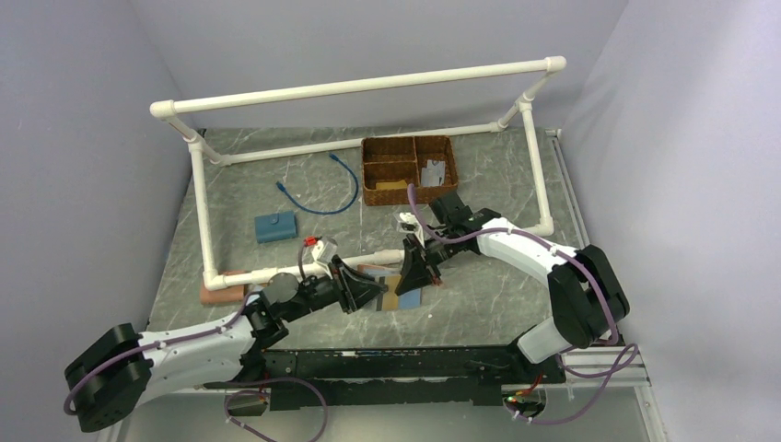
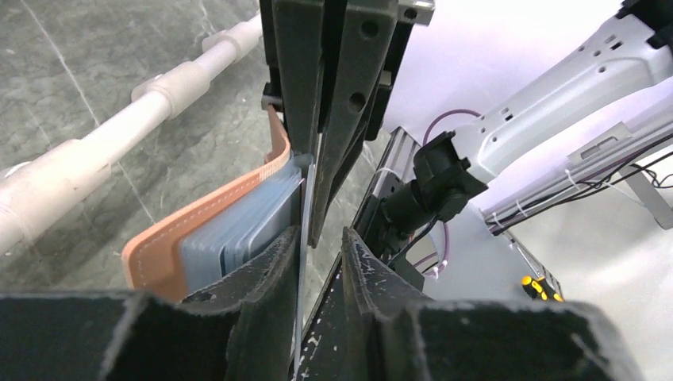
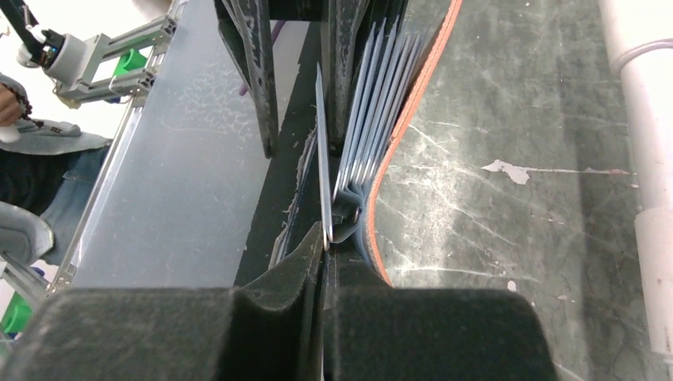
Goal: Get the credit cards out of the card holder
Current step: Remove the credit card from the card holder.
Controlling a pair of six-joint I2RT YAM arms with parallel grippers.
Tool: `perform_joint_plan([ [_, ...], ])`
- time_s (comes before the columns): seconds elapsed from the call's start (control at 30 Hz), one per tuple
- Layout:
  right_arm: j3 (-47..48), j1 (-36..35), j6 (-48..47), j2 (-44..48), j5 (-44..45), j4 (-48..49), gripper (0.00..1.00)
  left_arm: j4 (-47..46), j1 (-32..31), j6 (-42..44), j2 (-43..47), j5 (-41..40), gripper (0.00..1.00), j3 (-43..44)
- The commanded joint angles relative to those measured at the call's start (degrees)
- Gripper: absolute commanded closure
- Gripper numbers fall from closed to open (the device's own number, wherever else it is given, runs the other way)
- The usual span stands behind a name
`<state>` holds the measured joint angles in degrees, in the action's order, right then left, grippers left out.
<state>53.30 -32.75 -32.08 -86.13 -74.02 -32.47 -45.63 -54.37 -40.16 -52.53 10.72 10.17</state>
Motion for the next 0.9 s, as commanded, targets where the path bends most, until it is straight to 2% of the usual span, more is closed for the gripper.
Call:
perform_joint_plan([
  [0.0,1.35,-0.47,-3.13,0.76,-4.56,0.33,1.00,0.92,-0.13,-0.51,4.04,-1.52,0.68,0.02],
  [0.2,1.52,-0.29,-4.33,0.43,-4.21,-0.68,1.00,3.27,-0.14,-0.89,7.00,-1.71,0.68,-1.22],
  [0.33,2.64,-0.08,-8.72,-0.29,-3.76,-4.61,1.00,5.01,-0.12,-0.75,9.09,-2.06,0.66,-1.92],
  [0.47,4.17,-0.02,-17.30,-0.93,-1.63,-11.00,1.00,15.00,-0.12,-0.17,15.05,-3.74,0.36,-1.37],
  [0.77,5.88,-0.18,-26.42,-1.89,1.69,-17.98,1.00,38.46,-0.17,3.75,32.66,-9.63,0.08,-0.73],
  [0.87,6.20,-0.20,-28.54,-1.99,1.80,-19.63,1.00,41.67,-0.15,4.66,36.21,-9.83,0.06,-1.32],
])
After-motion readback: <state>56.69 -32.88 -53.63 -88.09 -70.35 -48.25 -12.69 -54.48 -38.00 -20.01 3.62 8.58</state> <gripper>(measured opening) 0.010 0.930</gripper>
